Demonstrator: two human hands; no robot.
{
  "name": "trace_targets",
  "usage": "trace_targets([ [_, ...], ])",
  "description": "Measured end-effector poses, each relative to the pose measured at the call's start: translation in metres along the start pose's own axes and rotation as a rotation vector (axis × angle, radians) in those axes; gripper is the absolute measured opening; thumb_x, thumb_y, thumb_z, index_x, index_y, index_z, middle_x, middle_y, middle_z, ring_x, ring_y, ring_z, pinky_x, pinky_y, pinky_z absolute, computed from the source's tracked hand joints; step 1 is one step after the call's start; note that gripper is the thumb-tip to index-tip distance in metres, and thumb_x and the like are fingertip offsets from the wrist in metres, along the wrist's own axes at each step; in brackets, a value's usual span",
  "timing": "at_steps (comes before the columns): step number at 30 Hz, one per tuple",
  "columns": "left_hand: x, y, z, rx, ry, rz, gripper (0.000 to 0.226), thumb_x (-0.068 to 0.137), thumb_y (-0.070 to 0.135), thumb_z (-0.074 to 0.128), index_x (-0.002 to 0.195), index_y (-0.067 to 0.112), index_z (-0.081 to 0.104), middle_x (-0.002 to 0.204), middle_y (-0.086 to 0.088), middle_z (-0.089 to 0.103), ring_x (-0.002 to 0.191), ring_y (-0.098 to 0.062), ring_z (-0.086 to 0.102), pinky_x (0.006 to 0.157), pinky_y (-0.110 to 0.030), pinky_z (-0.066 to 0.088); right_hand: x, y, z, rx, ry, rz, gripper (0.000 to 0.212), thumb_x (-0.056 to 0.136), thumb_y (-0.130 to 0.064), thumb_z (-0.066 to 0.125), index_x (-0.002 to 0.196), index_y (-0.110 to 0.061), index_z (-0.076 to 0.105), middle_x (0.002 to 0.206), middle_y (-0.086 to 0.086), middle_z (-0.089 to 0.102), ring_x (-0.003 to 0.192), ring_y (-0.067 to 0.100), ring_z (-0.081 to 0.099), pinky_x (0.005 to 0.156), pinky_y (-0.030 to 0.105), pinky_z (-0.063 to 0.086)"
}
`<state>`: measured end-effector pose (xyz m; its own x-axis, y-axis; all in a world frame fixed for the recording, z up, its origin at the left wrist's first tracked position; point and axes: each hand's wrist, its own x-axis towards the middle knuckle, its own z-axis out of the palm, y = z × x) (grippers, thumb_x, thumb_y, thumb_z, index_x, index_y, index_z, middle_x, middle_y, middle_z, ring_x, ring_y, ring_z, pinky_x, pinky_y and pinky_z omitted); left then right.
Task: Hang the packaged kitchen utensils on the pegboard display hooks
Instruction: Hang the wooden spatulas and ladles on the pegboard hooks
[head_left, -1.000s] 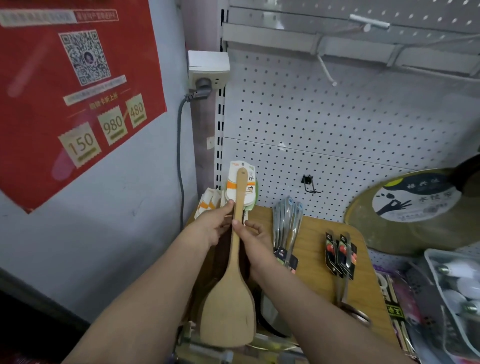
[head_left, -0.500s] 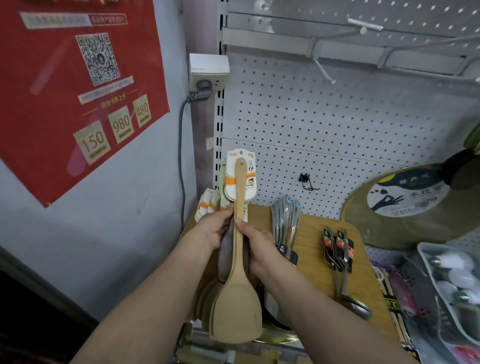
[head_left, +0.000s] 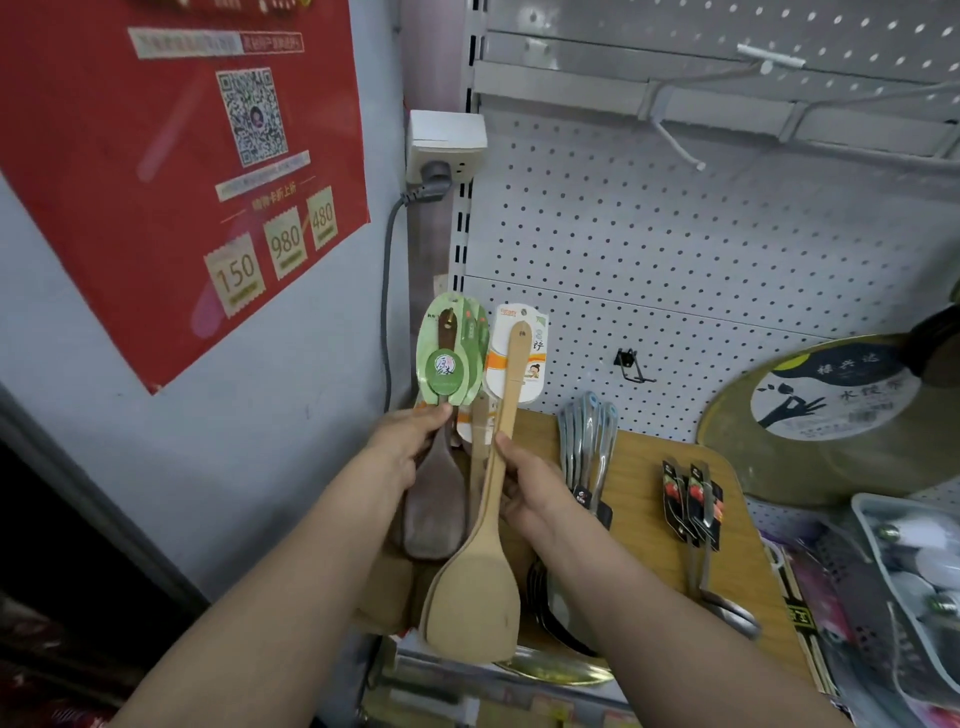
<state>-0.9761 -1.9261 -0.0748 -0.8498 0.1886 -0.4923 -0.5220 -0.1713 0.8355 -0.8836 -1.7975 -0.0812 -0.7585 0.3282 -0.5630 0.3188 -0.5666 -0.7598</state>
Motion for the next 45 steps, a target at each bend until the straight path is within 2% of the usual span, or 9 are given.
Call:
trace_targets([
  [3, -0.005, 0.013, -0.01, -0.009, 0.045, 0.066, 0.032, 0.083, 0.019, 0.082, 0.11, 0.004, 0.073, 0.094, -0.014, 0.075, 0.069, -0.016, 0.072, 0.054, -0.023, 0.056, 0.004, 0.002, 0.001, 0.003, -0.01, 0.041, 0.019, 0.1, -0.02, 0.062, 0.092, -0.003, 0.067, 0.055, 0.004, 0.068, 0.054, 0.018, 0.066, 0.054, 0.033, 0.052],
  [7, -0.015, 0.029, -0.013, -0.01, 0.045, 0.092, 0.02, 0.085, 0.018, 0.08, 0.101, 0.007, 0.073, 0.061, -0.001, 0.071, 0.044, -0.007, 0.065, 0.035, -0.017, 0.045, 0.002, 0.008, 0.013, -0.014, 0.023, 0.112, 0.019, 0.1, -0.021, 0.063, 0.094, -0.003, 0.066, 0.058, 0.008, 0.069, 0.063, 0.023, 0.063, 0.051, 0.032, 0.049],
  [13, -0.021, 0.029, -0.014, -0.041, 0.023, 0.097, 0.032, 0.085, 0.019, 0.079, 0.111, 0.001, 0.073, 0.074, -0.009, 0.072, 0.055, -0.016, 0.066, 0.043, -0.019, 0.05, 0.01, 0.025, 0.038, -0.048, 0.083, 0.119, 0.031, 0.093, -0.02, 0.073, 0.114, 0.002, 0.068, 0.086, 0.018, 0.076, 0.071, 0.031, 0.074, 0.05, 0.036, 0.058],
  [17, -0.022, 0.026, -0.017, -0.055, 0.044, 0.097, 0.03, 0.086, 0.017, 0.079, 0.112, 0.002, 0.073, 0.089, -0.013, 0.074, 0.067, -0.018, 0.067, 0.045, -0.019, 0.052, 0.003, 0.017, 0.043, -0.056, 0.004, 0.139, 0.03, 0.102, -0.03, 0.061, 0.107, -0.002, 0.068, 0.081, 0.008, 0.073, 0.074, 0.02, 0.069, 0.046, 0.026, 0.054],
  [23, -0.023, 0.018, -0.005, -0.087, 0.055, 0.098, 0.028, 0.084, 0.014, 0.08, 0.108, 0.002, 0.074, 0.088, -0.014, 0.075, 0.059, -0.015, 0.071, 0.045, -0.02, 0.051, 0.0, 0.008, 0.038, -0.033, -0.037, 0.028, 0.037, 0.097, -0.039, 0.065, 0.126, -0.017, 0.06, 0.123, 0.003, 0.066, 0.105, 0.016, 0.063, 0.075, 0.027, 0.05],
  [28, -0.024, 0.009, 0.021, -0.109, 0.087, 0.098, 0.027, 0.08, 0.012, 0.084, 0.103, 0.001, 0.075, 0.087, -0.016, 0.076, 0.059, -0.019, 0.07, 0.048, -0.024, 0.055, 0.002, 0.008, 0.028, 0.031, -0.153, -0.017, 0.057, 0.087, -0.049, 0.074, 0.127, -0.009, 0.068, 0.122, 0.017, 0.072, 0.111, 0.035, 0.07, 0.094, 0.052, 0.057],
  [38, -0.031, -0.019, 0.089, -0.098, 0.046, 0.043, 0.018, 0.085, 0.023, 0.081, 0.082, 0.011, 0.068, 0.084, -0.01, 0.07, 0.065, -0.02, 0.061, 0.055, -0.025, 0.052, -0.022, -0.007, -0.044, -0.01, -0.017, -0.156, 0.027, 0.088, -0.019, 0.078, 0.111, -0.007, 0.072, 0.105, 0.02, 0.076, 0.097, 0.036, 0.073, 0.09, 0.055, 0.058],
  [41, -0.041, -0.023, 0.11, -0.09, -0.052, -0.025, 0.021, 0.093, 0.032, 0.071, 0.087, 0.013, 0.066, 0.067, -0.001, 0.07, 0.055, -0.014, 0.063, 0.042, -0.017, 0.048, -0.026, -0.011, -0.071, -0.013, 0.029, -0.185, 0.02, 0.086, -0.013, 0.079, 0.104, -0.006, 0.073, 0.102, 0.02, 0.076, 0.089, 0.033, 0.072, 0.089, 0.057, 0.058],
  [45, -0.05, -0.031, 0.14, -0.06, -0.123, -0.056, 0.024, 0.095, 0.036, 0.068, 0.105, 0.014, 0.066, 0.076, -0.001, 0.071, 0.066, -0.011, 0.065, 0.037, -0.014, 0.044, -0.026, -0.012, -0.109, 0.037, 0.042, -0.197, 0.022, 0.087, -0.008, 0.077, 0.108, -0.003, 0.071, 0.104, 0.021, 0.075, 0.088, 0.031, 0.071, 0.089, 0.053, 0.059],
])
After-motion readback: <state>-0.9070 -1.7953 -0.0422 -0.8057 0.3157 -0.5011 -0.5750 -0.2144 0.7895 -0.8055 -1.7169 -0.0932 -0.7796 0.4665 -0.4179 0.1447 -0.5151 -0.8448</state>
